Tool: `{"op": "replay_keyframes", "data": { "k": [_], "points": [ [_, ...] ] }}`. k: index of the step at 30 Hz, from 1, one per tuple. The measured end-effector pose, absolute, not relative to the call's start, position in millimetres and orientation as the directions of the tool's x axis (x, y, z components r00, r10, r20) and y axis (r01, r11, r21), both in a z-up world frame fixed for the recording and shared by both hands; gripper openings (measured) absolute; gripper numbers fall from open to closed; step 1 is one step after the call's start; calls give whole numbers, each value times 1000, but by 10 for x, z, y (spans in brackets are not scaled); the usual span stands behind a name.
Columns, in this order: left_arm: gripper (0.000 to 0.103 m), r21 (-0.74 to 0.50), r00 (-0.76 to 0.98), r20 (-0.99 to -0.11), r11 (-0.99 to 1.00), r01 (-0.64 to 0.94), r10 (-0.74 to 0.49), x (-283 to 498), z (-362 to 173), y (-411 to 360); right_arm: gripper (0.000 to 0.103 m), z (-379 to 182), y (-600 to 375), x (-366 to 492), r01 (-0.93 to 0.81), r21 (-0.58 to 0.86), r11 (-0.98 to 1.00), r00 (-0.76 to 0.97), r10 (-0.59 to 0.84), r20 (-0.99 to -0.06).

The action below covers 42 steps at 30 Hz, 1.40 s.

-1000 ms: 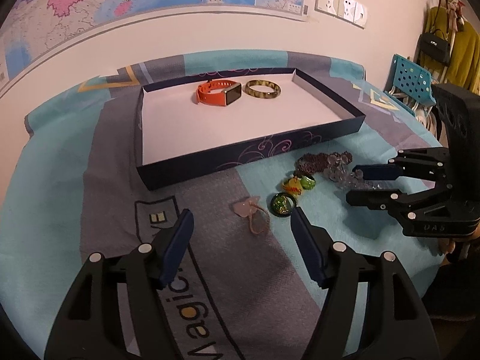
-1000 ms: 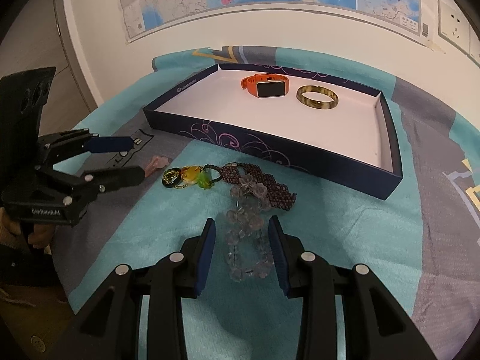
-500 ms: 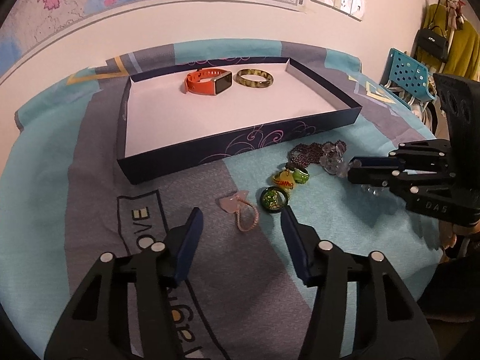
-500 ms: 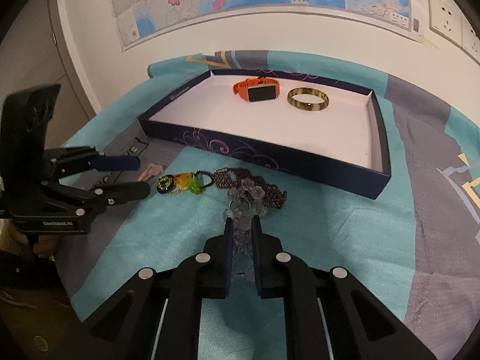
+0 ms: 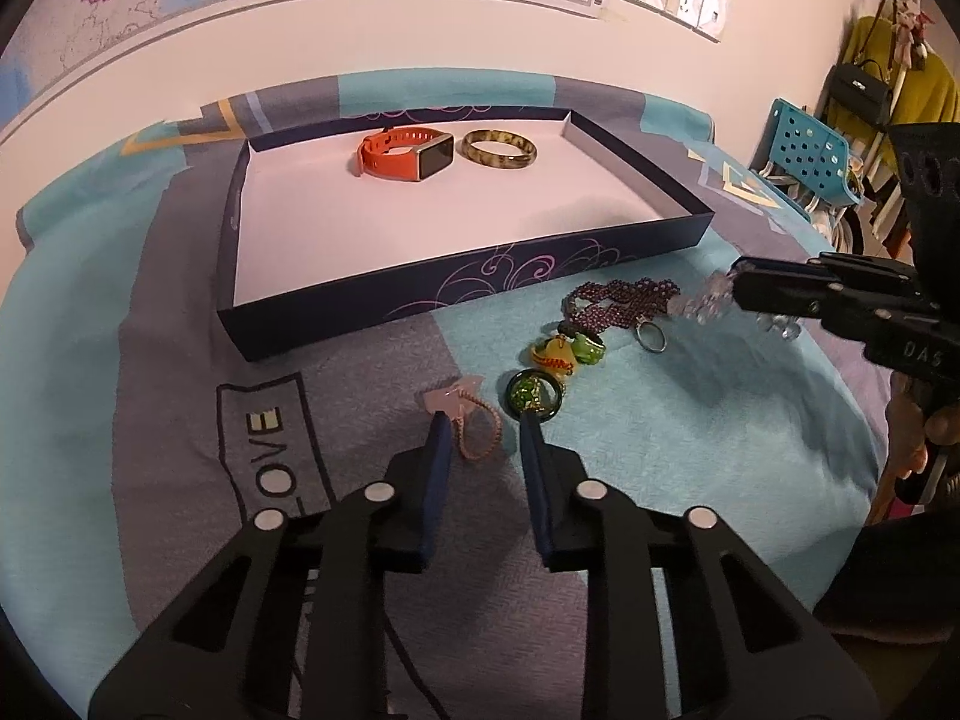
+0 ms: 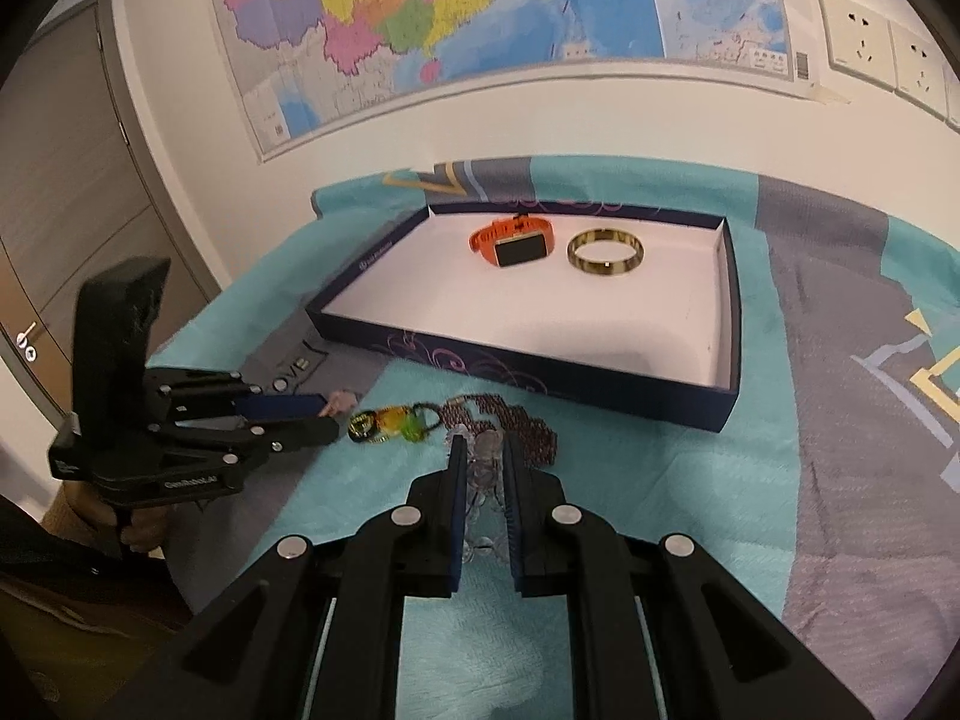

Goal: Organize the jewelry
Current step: 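Close left tool on pink hair tie while right tool closes on crystal bracelet, then carry hair tie with left tool into box while right tool carries crystal bracelet in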

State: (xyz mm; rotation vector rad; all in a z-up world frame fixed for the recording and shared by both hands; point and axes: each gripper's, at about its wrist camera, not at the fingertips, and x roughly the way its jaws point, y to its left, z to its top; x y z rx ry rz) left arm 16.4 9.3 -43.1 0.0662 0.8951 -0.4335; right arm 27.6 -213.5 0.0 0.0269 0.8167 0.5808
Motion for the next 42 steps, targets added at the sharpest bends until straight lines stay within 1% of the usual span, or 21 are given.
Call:
{"op": "replay_keyframes", "data": {
  "k": [4,9,11,20,33,42],
  "points": [
    [15,-138,539,-770,914,381,-341,190,-446,124,10,24,-2153,275,-474,241,847,546,497,-674],
    [11,-151,540,-767,916,373,-346,201,-448,146,10,17,-2160,281,-467,247,849,547,496,-674],
    [4,-154,540,-768,918,367,-345,209,-449,152,10,16,-2166,288,-464,250,850,548,498,-672],
    [4,-169,554,-753,918,360,-356,190,-389,174,10,42,-2191,305,-465,255,848,554,503,-663],
    [4,-199,585,-703,901,386,-405,111,-140,199,10,153,-2206,340,-473,252,844,573,512,-640],
    [4,-204,605,-679,898,389,-416,178,-13,233,10,242,-2216,492,-480,238,844,594,512,-620]
  ]
}}
